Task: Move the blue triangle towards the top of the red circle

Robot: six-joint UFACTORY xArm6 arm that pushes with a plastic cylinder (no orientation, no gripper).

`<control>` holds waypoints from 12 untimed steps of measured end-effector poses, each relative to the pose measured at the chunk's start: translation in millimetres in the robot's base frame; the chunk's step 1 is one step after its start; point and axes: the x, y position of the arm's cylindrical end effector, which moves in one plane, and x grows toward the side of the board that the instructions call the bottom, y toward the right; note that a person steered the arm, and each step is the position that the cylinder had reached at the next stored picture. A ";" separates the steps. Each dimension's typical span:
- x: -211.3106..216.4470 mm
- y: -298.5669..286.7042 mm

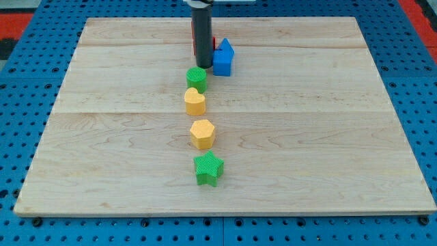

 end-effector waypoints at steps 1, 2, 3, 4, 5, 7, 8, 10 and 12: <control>-2.7 10.6; -8.9 17.9; -23.9 23.0; -48.2 27.8; -74.4 35.5; -99.9 58.7; -96.0 103.5; -121.0 89.5; -136.2 66.8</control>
